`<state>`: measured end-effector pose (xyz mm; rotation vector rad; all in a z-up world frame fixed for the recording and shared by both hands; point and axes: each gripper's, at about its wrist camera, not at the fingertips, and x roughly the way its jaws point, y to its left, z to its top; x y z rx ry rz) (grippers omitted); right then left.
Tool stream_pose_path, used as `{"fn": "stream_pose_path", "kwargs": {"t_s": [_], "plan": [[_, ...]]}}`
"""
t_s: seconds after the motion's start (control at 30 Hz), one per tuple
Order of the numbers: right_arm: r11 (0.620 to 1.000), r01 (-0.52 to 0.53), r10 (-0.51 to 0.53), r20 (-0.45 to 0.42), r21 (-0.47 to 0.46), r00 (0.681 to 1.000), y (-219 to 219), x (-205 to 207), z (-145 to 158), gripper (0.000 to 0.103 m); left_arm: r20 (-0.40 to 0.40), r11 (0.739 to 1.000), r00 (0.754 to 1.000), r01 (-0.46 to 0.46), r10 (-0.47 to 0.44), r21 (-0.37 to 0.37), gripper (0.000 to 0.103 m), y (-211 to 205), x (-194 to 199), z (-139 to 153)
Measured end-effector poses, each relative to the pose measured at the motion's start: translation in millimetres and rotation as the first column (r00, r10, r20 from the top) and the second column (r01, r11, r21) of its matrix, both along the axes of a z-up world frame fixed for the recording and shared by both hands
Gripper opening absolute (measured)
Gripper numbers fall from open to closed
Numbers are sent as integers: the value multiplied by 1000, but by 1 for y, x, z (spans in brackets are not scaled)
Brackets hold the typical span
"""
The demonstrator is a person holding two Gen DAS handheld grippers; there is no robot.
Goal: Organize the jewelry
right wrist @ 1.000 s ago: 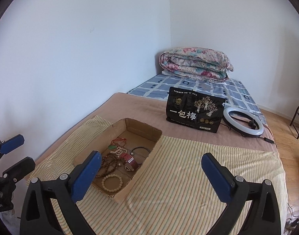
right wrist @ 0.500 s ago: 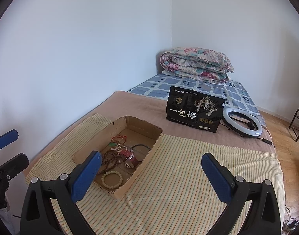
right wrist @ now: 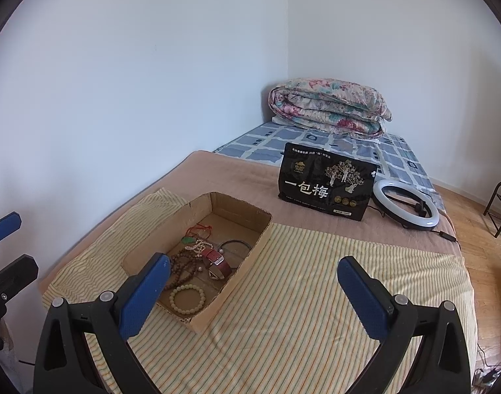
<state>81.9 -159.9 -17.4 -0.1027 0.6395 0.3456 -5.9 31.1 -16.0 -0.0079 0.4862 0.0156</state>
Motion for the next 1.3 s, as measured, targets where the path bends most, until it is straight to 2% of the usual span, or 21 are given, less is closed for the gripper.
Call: {"fn": "stream_pose_path", "kwargs": {"t_s": [1.3], "plan": [[1000,-9,9,-8,-24,1000,0,-1,-2,103,-5,999,999,-34,34,29,102,1,3,-2]]}}
